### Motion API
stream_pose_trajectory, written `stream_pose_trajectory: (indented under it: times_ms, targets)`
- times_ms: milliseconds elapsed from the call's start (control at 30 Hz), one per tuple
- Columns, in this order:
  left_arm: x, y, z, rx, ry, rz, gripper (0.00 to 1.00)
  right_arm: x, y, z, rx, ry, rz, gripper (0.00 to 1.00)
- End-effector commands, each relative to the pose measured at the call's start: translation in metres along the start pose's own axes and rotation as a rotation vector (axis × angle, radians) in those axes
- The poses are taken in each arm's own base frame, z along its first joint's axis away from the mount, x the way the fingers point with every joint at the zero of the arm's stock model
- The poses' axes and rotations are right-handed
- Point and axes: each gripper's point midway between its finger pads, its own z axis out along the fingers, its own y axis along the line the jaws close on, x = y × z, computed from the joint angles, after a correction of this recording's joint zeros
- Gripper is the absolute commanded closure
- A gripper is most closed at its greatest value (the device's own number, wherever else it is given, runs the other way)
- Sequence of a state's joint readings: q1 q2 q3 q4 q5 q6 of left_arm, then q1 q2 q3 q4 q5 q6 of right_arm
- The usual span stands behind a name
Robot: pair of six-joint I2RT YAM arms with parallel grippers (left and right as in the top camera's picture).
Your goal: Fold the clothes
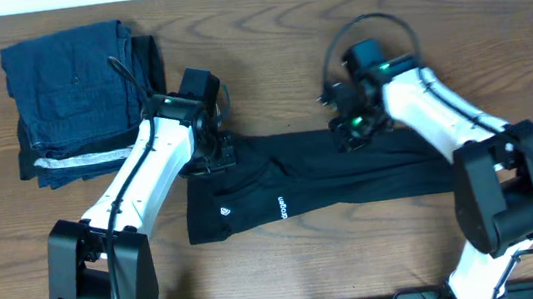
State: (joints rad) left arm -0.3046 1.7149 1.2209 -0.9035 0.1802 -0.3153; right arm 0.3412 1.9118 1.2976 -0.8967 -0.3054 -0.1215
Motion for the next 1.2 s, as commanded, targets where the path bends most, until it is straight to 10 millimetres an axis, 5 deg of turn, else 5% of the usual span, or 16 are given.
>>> stream_pose_trajectory:
  times_ms: [0,333,700,867,967,1167]
  targets:
    - [-0.002,0.002,0.007,-0.003,-0.007,-0.007,0.93,0.009,0.013,0.012,0.026,0.027,-0.066,0.98]
    - [-0.011,-0.001,0.01,0.011,-0.043,-0.017,0.93,0.028,0.032,0.036,0.017,0.066,-0.091,0.98]
    - [-0.011,-0.001,0.013,0.008,-0.037,-0.018,0.93,0.052,0.07,0.031,-0.198,0.158,-0.001,0.96]
    - [-0.009,0.001,0.022,-0.003,-0.009,-0.021,0.92,0.054,0.07,0.031,-0.198,0.166,0.001,0.95]
    - [-0.007,0.003,0.027,-0.009,0.005,-0.023,0.92,0.039,0.069,0.017,-0.19,0.106,-0.065,0.99]
    - [-0.007,0.003,0.028,-0.01,0.009,-0.024,0.93,0.016,0.032,-0.012,-0.006,0.015,0.012,0.99]
